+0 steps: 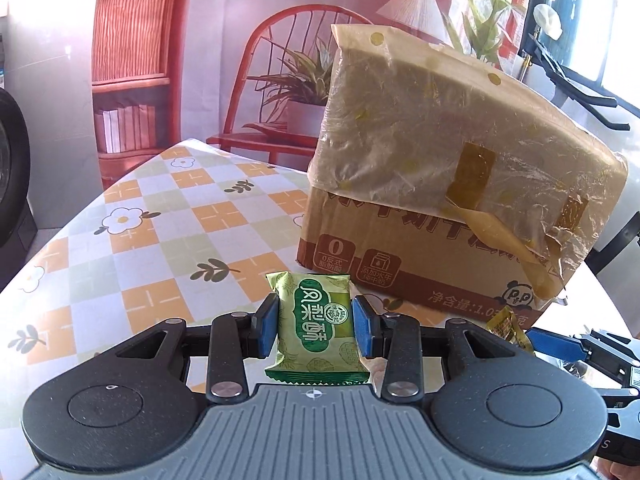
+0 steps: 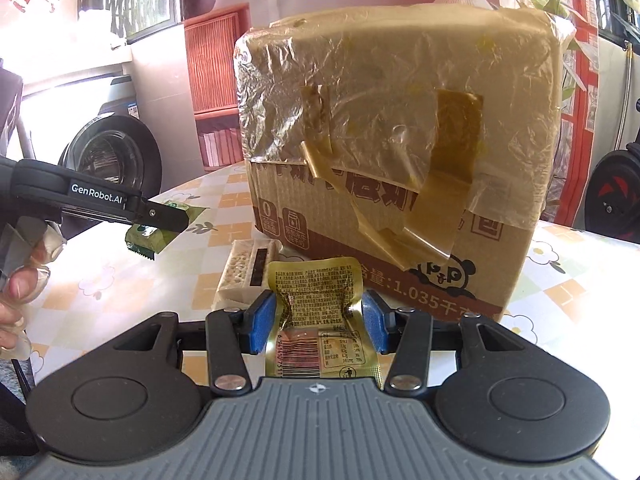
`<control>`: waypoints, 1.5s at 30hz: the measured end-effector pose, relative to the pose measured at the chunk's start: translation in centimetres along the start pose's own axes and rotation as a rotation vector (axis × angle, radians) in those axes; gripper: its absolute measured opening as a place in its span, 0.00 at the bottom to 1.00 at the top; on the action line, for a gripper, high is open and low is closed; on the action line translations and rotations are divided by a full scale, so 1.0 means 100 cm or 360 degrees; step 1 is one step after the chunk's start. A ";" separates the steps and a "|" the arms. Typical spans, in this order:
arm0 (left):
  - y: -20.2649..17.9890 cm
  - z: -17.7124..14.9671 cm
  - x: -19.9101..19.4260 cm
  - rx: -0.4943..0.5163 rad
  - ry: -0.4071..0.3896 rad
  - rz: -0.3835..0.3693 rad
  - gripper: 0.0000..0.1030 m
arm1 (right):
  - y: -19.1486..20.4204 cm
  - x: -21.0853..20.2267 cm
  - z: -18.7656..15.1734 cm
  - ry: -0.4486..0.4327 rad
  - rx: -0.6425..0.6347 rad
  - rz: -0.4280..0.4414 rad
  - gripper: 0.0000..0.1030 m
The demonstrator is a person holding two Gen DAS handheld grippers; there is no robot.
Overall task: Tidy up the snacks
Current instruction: 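Lift both packets and carry them over the box to drop them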
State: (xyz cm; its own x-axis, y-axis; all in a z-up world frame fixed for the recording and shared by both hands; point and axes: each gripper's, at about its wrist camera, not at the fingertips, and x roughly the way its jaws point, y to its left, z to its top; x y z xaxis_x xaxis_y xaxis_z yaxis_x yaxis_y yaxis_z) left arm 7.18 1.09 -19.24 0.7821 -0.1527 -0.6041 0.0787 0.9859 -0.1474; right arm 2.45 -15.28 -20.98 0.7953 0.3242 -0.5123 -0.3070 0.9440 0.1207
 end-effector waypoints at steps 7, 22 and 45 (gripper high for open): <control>0.010 0.029 -0.029 -0.0009 -0.0165 -0.0006 0.40 | 0.027 -0.016 0.033 -0.0179 -0.0077 0.0105 0.48; -0.049 0.165 -0.047 0.0129 -0.0631 -0.0212 0.40 | -0.028 -0.015 0.180 -0.0452 -0.0001 -0.0103 0.48; -0.103 0.191 0.042 0.0337 -0.0301 -0.0194 0.61 | -0.083 0.009 0.164 -0.0182 0.0249 -0.0463 0.59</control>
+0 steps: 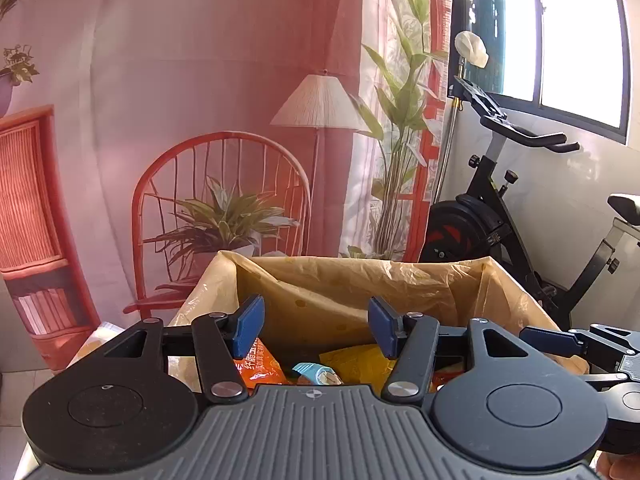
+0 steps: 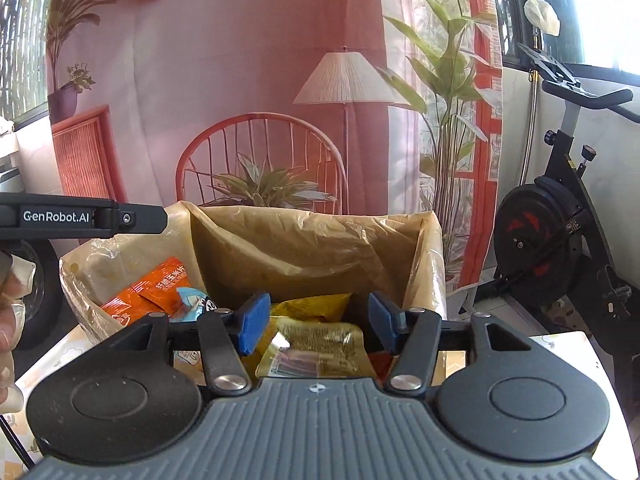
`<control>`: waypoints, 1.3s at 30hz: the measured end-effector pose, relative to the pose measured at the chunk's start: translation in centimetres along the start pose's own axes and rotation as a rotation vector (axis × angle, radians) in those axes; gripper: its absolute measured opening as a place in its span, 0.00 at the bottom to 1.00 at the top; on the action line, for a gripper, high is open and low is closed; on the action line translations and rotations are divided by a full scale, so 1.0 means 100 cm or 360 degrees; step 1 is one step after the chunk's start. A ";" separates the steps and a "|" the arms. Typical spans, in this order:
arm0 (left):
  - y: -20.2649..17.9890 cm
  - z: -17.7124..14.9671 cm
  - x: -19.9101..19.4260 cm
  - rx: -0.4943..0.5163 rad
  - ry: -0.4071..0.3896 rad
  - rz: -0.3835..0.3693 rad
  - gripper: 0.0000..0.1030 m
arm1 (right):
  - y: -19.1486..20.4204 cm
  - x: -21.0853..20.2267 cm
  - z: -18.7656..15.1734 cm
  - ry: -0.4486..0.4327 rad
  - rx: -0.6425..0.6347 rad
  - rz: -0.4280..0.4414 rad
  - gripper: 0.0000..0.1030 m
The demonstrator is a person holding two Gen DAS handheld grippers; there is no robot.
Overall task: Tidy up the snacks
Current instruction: 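Lift both packets and carry them over the box to drop them, then withdraw both open tools from the box back toward the table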
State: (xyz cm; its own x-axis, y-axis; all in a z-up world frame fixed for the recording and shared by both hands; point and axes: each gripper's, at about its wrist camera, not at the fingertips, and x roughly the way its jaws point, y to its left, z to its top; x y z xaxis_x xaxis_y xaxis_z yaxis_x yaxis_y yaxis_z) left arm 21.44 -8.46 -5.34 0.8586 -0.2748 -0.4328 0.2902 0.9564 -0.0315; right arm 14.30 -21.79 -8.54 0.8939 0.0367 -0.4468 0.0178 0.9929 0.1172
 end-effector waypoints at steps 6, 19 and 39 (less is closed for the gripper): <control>0.005 -0.001 -0.024 0.0064 -0.0025 0.0001 0.66 | 0.004 -0.019 0.001 -0.0061 0.0009 0.0043 0.61; 0.057 -0.037 -0.097 0.0005 -0.0094 0.0080 0.94 | 0.005 -0.079 -0.020 -0.0191 0.0067 0.0148 0.73; 0.115 -0.133 -0.089 -0.0157 0.0209 0.0275 0.92 | -0.022 -0.072 -0.118 0.0122 0.0204 -0.0070 0.74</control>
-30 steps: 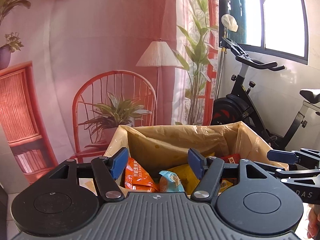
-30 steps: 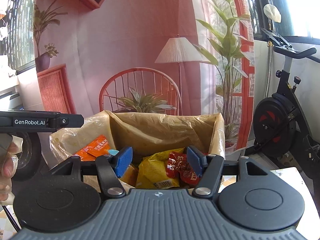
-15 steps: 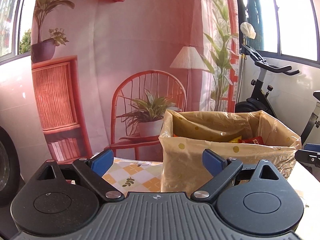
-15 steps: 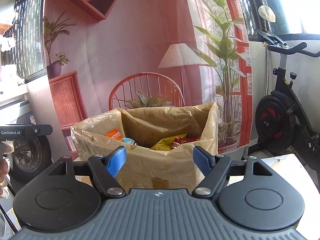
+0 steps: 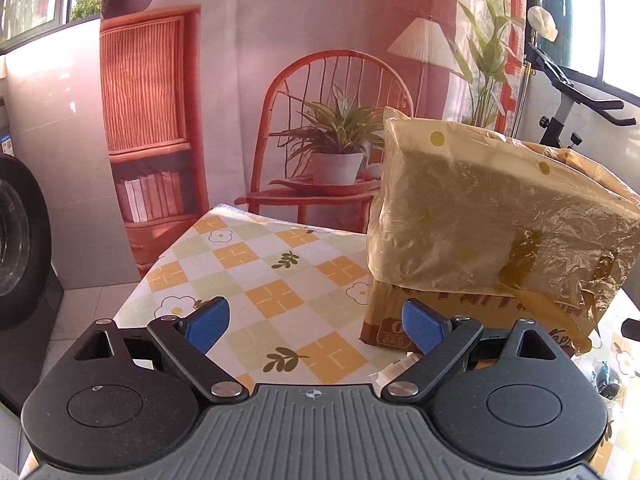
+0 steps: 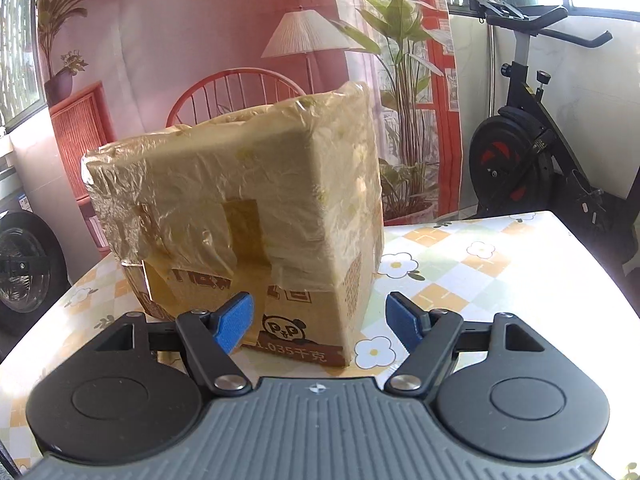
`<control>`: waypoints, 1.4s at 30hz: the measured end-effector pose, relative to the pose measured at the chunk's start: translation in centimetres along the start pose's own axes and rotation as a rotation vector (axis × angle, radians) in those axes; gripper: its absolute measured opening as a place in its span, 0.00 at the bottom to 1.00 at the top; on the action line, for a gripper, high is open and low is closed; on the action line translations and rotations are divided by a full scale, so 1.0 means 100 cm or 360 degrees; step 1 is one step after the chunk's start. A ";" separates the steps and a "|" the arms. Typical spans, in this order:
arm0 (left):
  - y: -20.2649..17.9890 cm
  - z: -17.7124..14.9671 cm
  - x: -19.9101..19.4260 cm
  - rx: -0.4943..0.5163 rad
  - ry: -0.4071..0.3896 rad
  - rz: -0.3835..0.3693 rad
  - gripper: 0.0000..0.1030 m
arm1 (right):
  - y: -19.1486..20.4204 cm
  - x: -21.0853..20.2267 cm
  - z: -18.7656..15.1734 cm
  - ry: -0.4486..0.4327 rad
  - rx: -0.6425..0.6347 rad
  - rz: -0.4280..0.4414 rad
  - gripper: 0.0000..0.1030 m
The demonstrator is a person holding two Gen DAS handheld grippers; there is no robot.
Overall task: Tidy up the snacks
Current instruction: 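Withdraw both open tools from the box back toward the table, then grasp the cracker packet with the left tool while the right grasps the dark round packet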
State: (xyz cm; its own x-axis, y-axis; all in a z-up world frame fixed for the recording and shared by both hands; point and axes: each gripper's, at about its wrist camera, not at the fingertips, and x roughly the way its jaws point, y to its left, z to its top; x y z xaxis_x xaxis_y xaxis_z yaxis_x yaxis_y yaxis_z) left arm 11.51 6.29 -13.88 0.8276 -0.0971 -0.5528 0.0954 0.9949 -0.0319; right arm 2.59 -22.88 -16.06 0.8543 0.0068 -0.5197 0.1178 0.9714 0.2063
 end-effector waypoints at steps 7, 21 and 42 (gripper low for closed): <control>0.000 -0.006 0.007 0.0017 0.0036 0.0065 0.92 | -0.037 0.021 -0.025 0.0202 0.0210 -0.0197 0.73; -0.005 -0.018 0.016 -0.0001 0.0150 0.0039 0.87 | -0.036 0.043 -0.046 0.0409 0.0160 -0.0248 0.51; -0.064 -0.048 0.077 -0.0077 0.0425 -0.0083 0.82 | 0.022 0.058 -0.074 0.0264 -0.0155 0.0083 0.50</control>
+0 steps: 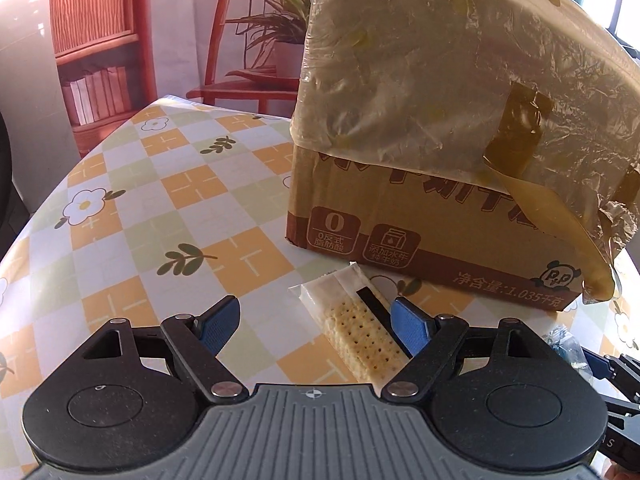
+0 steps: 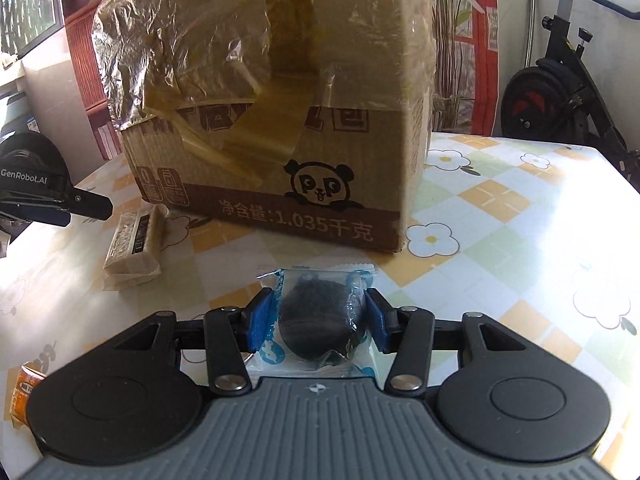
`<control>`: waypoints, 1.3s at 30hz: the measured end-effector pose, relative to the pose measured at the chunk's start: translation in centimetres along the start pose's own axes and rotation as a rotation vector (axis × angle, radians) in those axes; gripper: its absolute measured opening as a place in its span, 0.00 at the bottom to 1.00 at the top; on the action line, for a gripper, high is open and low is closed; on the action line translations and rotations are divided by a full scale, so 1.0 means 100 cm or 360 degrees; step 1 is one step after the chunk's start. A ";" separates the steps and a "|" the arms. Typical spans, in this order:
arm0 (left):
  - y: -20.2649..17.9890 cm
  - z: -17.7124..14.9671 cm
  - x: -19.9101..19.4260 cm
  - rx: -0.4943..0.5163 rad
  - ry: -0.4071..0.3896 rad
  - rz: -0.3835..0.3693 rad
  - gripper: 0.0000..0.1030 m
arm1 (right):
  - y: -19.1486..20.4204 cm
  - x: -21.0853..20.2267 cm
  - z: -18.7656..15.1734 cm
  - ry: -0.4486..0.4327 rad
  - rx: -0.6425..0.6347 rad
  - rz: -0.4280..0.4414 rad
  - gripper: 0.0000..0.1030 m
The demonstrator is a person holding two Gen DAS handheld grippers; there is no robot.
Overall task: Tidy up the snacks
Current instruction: 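Grasp the cracker packet with the left tool while the right grasps the dark round packet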
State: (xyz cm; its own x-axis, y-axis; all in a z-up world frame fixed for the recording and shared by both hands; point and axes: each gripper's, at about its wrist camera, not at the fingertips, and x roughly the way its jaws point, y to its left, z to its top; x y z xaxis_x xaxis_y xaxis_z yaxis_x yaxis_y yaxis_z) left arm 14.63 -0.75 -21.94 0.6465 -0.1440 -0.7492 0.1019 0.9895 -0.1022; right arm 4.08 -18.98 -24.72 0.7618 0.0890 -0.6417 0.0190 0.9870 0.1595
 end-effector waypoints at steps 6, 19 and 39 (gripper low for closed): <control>-0.021 0.001 0.027 -0.0016 0.0035 0.0053 0.82 | 0.003 0.000 -0.003 -0.0020 -0.0030 -0.0007 0.50; -0.040 -0.012 0.041 0.0096 0.0088 0.0166 0.81 | 0.002 0.000 -0.005 -0.0027 -0.0033 0.0002 0.50; -0.007 -0.060 -0.011 0.0313 -0.0001 -0.0041 0.48 | 0.004 0.001 -0.005 -0.0024 -0.0052 -0.0001 0.51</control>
State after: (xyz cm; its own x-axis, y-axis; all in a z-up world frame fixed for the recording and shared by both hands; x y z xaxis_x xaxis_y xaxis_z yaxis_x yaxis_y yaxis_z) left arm 9.27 -1.21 -24.97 0.6424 -0.1695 -0.7474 0.2643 0.9644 0.0084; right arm 3.86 -18.49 -25.06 0.7715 0.0867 -0.6302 -0.0015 0.9909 0.1346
